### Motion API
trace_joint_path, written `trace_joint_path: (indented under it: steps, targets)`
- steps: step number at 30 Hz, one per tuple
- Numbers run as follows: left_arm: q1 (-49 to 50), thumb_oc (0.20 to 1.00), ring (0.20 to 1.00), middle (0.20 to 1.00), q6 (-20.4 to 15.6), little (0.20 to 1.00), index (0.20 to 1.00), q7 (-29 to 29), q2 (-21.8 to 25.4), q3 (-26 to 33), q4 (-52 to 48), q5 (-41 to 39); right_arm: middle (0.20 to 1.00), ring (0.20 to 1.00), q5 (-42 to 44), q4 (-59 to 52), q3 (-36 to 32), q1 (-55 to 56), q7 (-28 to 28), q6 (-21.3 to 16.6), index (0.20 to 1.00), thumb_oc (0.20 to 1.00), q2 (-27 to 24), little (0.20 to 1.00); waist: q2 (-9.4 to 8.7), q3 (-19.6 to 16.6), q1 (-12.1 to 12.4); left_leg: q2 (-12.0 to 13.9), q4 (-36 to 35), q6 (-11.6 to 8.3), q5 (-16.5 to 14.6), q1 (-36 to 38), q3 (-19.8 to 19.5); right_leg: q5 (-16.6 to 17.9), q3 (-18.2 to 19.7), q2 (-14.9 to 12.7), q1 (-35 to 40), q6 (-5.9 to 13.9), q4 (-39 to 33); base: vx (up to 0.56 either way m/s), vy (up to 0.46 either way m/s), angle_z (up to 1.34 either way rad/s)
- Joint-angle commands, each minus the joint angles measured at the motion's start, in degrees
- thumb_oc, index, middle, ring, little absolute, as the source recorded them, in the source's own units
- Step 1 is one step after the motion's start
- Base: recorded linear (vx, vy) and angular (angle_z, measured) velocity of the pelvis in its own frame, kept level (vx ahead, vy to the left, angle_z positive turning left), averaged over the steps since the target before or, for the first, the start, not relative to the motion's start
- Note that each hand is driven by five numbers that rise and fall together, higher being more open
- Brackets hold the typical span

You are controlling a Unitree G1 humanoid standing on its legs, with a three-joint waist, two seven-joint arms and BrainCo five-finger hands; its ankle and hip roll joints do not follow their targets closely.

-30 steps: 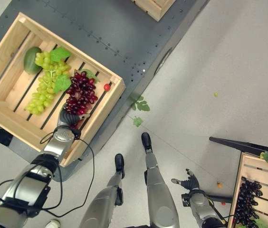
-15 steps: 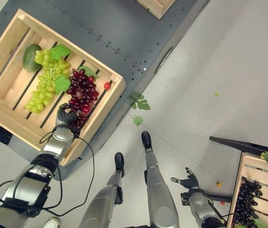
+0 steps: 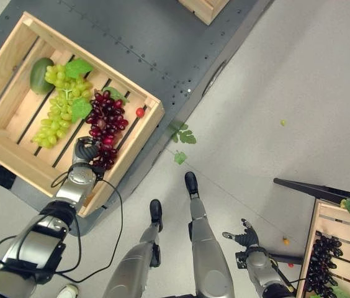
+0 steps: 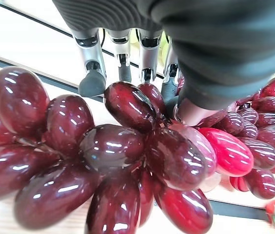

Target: Pick up the fruits from the basket on one side to the basket on the other side

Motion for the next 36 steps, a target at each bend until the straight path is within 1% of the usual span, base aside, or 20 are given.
trace_joint_path:
  steps: [1,2,3,4,5,9,15,22,29,33,35,36]
  targets:
    - [4.67,0.2,0.2,0.2,4.01,0.2,0.2,-4.3,-6.46,-3.79,7.15,-1.57,1.0,1.0,1.7,-0.28,0.87,0.48,-1.33,-0.85,1.0,1.0,0.04,1.0,-3.08,-0.21,-0.44,-0.7,1.32,-0.5,1.96,-6.26,-3.87,-3.87,-0.7,1.46,-0.93,5.33,0.85,0.0,0.0,0.0]
    - [4.65,0.435,0.435,0.435,3.96,0.435,0.435,-4.87,-6.66,-3.55,7.58,-2.55,1.0,1.0,1.83,0.1,0.85,0.25,-1.32,-0.77,1.0,1.0,0.05,1.0,-3.07,-0.21,-0.41,-0.65,1.28,-0.52,1.99,-6.16,-3.83,-3.9,-0.72,1.47,-0.82,5.31,0.84,0.0,0.0,0.0]
    - [4.68,0.865,0.865,0.865,3.76,0.865,0.865,-5.6,-6.76,-3.48,7.53,-3.32,1.0,1.0,1.9,0.2,0.82,0.2,-1.21,-0.6,1.0,1.0,0.07,1.0,-3.09,-0.21,-0.41,-0.64,1.27,-0.53,1.98,-6.15,-3.84,-3.88,-0.72,1.46,-0.84,5.31,0.86,0.0,0.0,0.0]
    - [4.68,1.0,1.0,1.0,3.76,1.0,1.0,-5.61,-6.76,-3.48,7.54,-3.33,1.0,1.0,1.9,0.2,0.82,0.19,-1.21,-0.6,1.0,1.0,0.07,1.0,-3.09,-0.21,-0.41,-0.64,1.27,-0.53,1.99,-6.15,-3.84,-3.88,-0.72,1.46,-0.84,5.31,0.86,0.0,0.0,0.0]
    - [5.23,1.0,1.0,1.0,3.08,1.0,1.0,-7.47,-7.18,-2.75,7.2,-6.64,1.0,1.0,2.13,0.37,0.58,0.17,-1.03,-0.32,1.0,1.0,0.06,1.0,-3.05,-0.21,-0.38,-0.69,1.26,-0.54,1.99,-6.07,-3.82,-3.81,-0.68,1.48,-0.75,5.29,0.86,0.0,0.0,0.0]
    - [6.16,1.0,1.0,1.0,2.24,1.0,1.0,-9.99,-7.22,-2.38,5.48,-10.94,1.0,1.0,2.12,-0.29,0.58,0.33,-0.68,0.1,1.0,1.0,-0.06,1.0,-2.87,-0.21,-0.37,-0.71,1.2,-0.56,2.01,-5.84,-3.79,-3.78,-0.68,1.58,-0.56,5.26,0.81,0.0,0.0,0.0]
    - [8.04,1.0,1.0,1.0,1.52,1.0,1.0,-12.44,-5.92,-2.96,1.38,-14.11,1.0,1.0,2.0,-1.18,0.41,0.53,-0.08,0.32,1.0,1.0,-0.47,1.0,-2.73,-0.21,-0.25,-0.6,1.06,-0.65,2.19,-5.91,-4.05,-3.75,-0.81,1.56,-0.6,5.22,0.74,0.0,0.0,0.0]
    - [8.8,1.0,1.0,1.0,1.29,1.0,1.0,-12.58,-5.87,-3.91,-1.31,-15.11,1.0,1.0,2.15,-1.14,0.55,0.35,0.07,0.31,1.0,1.0,-0.52,1.0,-2.66,-0.21,-0.15,-0.6,1.25,-0.66,2.12,-6.01,-4.19,-3.97,-1.13,1.6,-0.52,5.11,0.83,0.0,-0.001,0.0]
    - [6.8,1.0,1.0,1.0,1.06,1.0,1.0,-13.0,-6.65,-5.89,-2.82,-16.54,1.0,1.0,2.2,-1.1,1.17,-0.06,0.19,0.38,1.0,1.0,-0.58,1.0,-3.07,-0.21,-0.38,-0.64,1.46,-0.68,1.98,-6.25,-4.1,-4.03,-1.21,1.62,-0.61,5.16,0.93,0.0,0.0,0.0]
    - [5.1,1.0,1.0,1.0,0.73,1.0,1.0,-13.16,-7.58,-6.33,-1.98,-19.75,1.0,1.0,2.34,-0.83,1.52,-0.19,0.13,0.42,1.0,1.0,-0.49,1.0,-3.49,-0.21,-0.75,-0.59,1.45,-0.68,1.88,-6.23,-3.96,-4.09,-1.09,1.62,-0.62,5.16,0.98,0.0,0.0,0.0]
    - [3.54,1.0,1.0,1.0,0.06,1.0,1.0,-13.06,-8.33,-6.1,-1.19,-23.92,1.0,1.0,2.6,-0.86,1.94,-0.41,0.08,0.47,1.0,1.0,-0.52,1.0,-3.8,-0.21,-1.13,-0.58,1.38,-0.67,1.81,-6.15,-3.72,-4.04,-0.95,1.7,-0.79,5.14,1.07,0.0,0.0,0.0]
    - [2.99,1.0,1.0,1.0,0.13,1.0,1.0,-13.12,-8.35,-6.38,-0.78,-23.99,1.0,1.0,2.63,-0.53,2.12,-0.49,0.09,0.47,1.0,1.0,-0.5,1.0,-3.9,-0.21,-1.28,-0.55,1.36,-0.67,1.76,-6.09,-3.71,-4.04,-0.91,1.71,-0.79,5.14,1.1,0.0,0.0,0.0]
